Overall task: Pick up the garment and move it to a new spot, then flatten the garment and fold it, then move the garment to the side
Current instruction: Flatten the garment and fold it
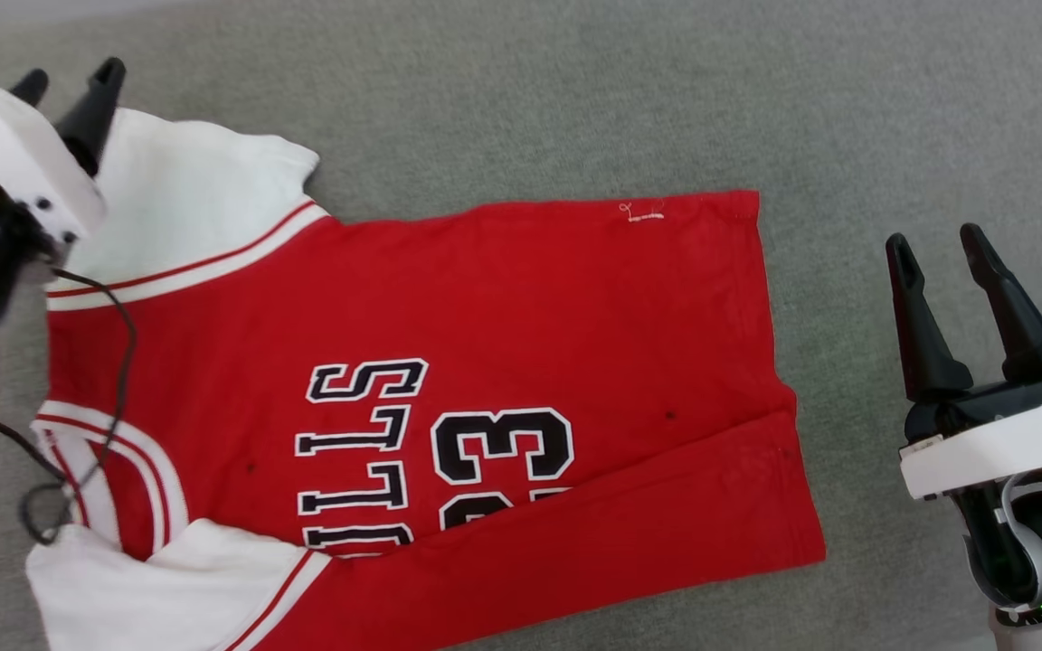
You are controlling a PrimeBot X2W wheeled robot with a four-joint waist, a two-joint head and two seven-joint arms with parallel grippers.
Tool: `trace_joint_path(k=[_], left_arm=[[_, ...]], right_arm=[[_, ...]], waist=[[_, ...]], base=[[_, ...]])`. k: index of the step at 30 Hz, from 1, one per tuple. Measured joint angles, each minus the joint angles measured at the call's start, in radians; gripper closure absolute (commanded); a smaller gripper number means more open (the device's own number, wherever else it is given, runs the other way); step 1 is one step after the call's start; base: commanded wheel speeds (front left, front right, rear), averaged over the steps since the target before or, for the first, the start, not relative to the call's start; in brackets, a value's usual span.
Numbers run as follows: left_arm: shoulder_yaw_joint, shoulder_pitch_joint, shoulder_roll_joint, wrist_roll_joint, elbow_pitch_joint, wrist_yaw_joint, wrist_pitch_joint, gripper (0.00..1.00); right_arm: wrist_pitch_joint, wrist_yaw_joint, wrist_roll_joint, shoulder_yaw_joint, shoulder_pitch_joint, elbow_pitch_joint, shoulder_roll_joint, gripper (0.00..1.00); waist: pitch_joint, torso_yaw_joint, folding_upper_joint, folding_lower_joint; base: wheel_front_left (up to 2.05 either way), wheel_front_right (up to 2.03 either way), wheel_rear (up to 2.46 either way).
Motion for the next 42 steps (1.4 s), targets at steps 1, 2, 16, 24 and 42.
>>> trace_joint_path(k=[1, 2, 16, 24, 42], left_arm=[[-0.003, -0.021, 0.017, -0.010, 0.008, -0.006, 0.045, 0.00], [-0.006, -0.041, 0.036, -0.018, 0.017, -0.008, 0.091, 0.00], [-0.011, -0.093, 0.173, -0.111, 0.031, 0.071, 0.477, 0.00], [-0.002, -0.074, 0.162, -0.125, 0.021, 0.095, 0.482, 1.00], [-0.078, -0.118, 0.031, -0.071, -0.056, -0.010, 0.292, 1.00]], right_arm=[[-0.003, 0.000, 0.000, 0.002, -0.002, -0.001, 0.002, 0.00], [-0.007, 0.000, 0.002, 0.005, -0.003, -0.003, 0.006, 0.00], [-0.023, 0.000, 0.078, 0.055, -0.039, 0.070, 0.032, 0.00], [0.023, 0.000, 0.175, 0.081, -0.091, 0.117, -0.015, 0.00], [0.565, 0.000, 0.425, 0.205, -0.431, 0.351, -0.171, 0.00]], waist=[[0.014, -0.006, 0.0000, 0.0001], [0.028, -0.013, 0.0000, 0.0001], [0.166, -0.109, 0.0000, -0.0002], [0.165, -0.111, 0.0000, -0.0002], [0.127, 0.061, 0.0000, -0.0002]], base=[[0.00, 0.00, 0.00], [0.00, 0.00, 0.00], [0.00, 0.00, 0.00], [0.00, 0.00, 0.00], [0.00, 0.00, 0.00]])
